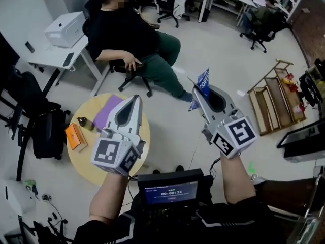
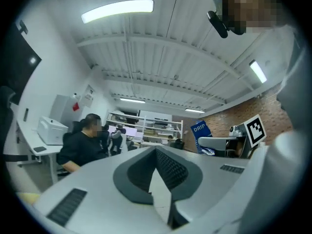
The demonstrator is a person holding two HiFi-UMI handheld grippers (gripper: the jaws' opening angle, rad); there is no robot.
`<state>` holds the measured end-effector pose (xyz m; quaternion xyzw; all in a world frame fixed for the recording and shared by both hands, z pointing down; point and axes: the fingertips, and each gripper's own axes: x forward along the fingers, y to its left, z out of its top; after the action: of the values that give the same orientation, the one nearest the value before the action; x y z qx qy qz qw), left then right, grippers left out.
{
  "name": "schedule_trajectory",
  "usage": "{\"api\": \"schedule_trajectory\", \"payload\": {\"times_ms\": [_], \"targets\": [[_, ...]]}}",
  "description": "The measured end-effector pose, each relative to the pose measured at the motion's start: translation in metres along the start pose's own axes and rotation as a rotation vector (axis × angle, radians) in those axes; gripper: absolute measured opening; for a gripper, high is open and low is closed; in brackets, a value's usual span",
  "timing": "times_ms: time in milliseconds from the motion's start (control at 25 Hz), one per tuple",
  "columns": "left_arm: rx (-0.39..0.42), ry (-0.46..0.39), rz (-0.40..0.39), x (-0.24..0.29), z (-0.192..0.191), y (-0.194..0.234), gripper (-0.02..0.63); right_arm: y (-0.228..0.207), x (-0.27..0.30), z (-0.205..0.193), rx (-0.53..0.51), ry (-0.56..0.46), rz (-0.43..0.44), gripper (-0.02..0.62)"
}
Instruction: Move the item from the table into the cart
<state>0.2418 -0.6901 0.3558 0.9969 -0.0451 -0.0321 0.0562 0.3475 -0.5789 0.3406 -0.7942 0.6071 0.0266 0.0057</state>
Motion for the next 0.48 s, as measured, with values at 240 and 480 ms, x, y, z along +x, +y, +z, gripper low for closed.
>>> {"api": "schedule_trajectory", "payload": {"times_ms": [240, 480], "targets": [[0.0, 0.034, -0.305, 0.08, -0.01, -0.194, 0.005, -0.111, -0.196, 0.018, -0.014, -0.012, -0.314, 0.054], [-0.009, 0.066, -0.597, 0.147, -0.031, -0.44, 0.005, -0.205, -0.414, 0.038, -0.051, -0.014, -0.57, 0.054]]}}
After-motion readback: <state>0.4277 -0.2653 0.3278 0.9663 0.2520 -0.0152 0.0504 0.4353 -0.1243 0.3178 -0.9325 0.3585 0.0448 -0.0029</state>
